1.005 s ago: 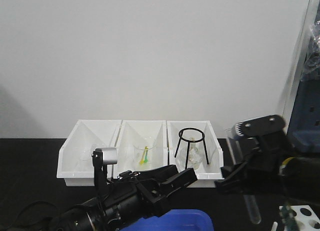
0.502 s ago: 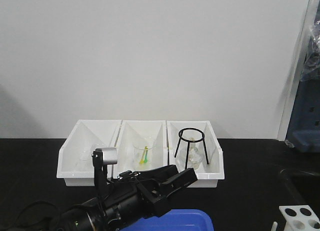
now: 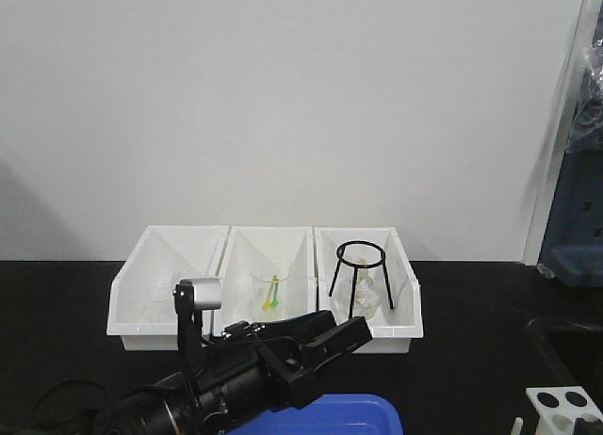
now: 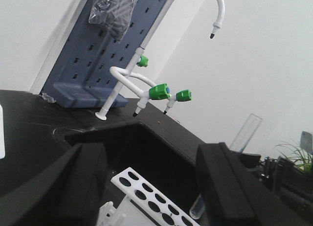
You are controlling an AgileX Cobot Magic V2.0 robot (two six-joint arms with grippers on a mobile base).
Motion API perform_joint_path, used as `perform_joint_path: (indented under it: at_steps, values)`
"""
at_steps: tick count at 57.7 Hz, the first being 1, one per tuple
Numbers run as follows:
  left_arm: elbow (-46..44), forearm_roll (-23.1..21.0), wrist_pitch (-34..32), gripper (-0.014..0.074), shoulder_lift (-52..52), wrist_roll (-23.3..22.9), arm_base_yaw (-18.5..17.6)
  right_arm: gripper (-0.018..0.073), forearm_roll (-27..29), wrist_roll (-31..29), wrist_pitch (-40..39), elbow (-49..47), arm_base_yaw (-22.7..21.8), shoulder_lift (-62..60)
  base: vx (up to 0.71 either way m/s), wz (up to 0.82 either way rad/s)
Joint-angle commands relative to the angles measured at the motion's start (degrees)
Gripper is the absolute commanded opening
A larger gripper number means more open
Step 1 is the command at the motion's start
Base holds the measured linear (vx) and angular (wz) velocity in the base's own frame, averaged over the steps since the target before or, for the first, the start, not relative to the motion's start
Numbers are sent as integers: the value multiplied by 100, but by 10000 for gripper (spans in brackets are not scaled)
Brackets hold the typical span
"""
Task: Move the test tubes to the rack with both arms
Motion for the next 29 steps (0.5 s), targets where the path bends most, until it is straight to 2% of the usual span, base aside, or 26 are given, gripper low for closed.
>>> perform_joint_path:
  at_steps: [1,20,29]
  values:
    - [-146,-213,-417,536,-248,-36,-4,-7,-94,5,-883,-181,-34,181,0,0]
    - [-146,-213,-417,536,-248,-36,-4,-7,-127,253,-1788,-181,-34,979,0,0]
    - [-146,-213,-417,536,-248,-36,-4,-7,-126,253,-1881,-181,-34,1217,0,0]
